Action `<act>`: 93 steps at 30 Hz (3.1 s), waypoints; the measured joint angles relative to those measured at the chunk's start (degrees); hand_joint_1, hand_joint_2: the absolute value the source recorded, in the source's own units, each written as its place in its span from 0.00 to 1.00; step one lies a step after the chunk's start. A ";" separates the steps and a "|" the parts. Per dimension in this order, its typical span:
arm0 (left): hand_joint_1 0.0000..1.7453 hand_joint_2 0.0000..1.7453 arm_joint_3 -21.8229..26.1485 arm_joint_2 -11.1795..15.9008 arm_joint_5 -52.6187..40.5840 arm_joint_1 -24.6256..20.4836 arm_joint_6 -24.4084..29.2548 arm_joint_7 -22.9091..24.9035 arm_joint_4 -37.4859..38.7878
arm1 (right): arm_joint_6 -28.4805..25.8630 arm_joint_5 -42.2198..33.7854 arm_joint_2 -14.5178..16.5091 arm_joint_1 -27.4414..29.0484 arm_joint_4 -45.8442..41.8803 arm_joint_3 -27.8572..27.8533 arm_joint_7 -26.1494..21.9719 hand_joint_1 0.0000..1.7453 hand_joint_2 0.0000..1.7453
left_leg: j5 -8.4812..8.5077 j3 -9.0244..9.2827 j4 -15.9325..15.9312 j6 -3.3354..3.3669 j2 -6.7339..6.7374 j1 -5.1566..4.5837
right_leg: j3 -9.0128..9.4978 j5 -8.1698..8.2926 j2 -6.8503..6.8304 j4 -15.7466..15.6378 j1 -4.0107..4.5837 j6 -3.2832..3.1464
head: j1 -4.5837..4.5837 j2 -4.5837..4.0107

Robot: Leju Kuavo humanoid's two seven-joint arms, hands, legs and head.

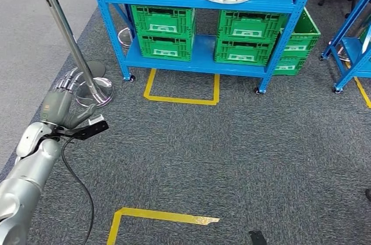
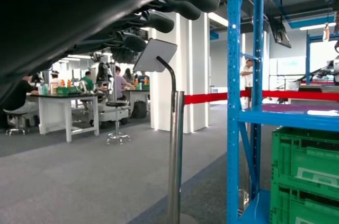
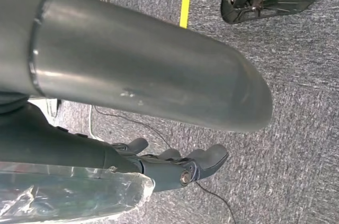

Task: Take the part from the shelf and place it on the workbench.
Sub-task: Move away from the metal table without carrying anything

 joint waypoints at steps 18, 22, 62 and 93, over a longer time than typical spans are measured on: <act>0.00 0.00 -1.85 0.84 -0.22 -0.10 0.14 0.87 -0.01 | -0.22 -0.19 -0.06 -0.06 0.00 -0.87 0.44 0.00 0.00 | 0.02 0.99 -0.99 1.88 0.56 -0.25 | -1.22 -1.89 0.13 2.61 -0.53 1.48 | 0.17 -0.01; 0.00 0.00 -2.21 0.58 -0.25 -0.03 0.17 0.94 0.00 | -0.31 -0.15 -0.11 0.10 0.00 -0.86 0.51 0.00 0.00 | -0.23 1.29 -1.14 2.29 1.61 -0.35 | -8.90 -6.29 0.06 15.72 -0.51 1.48 | 0.40 -0.02; 0.00 0.00 -3.58 1.39 -0.17 0.52 0.50 1.57 0.15 | -1.97 0.95 -0.30 -0.05 0.00 -0.81 1.84 0.00 0.00 | -1.61 1.76 -0.07 0.18 -0.89 -0.27 | -2.42 2.59 1.85 0.01 -0.21 -0.05 | 0.35 -0.02; 0.00 0.00 -6.24 -0.59 -1.97 -4.12 -3.11 9.17 2.65 | -3.03 1.98 -0.35 -0.14 0.00 -0.57 5.25 0.00 0.00 | -1.00 2.72 -1.57 1.84 -0.59 0.00 | -3.37 1.45 1.37 1.51 -0.30 1.33 | 0.43 -0.02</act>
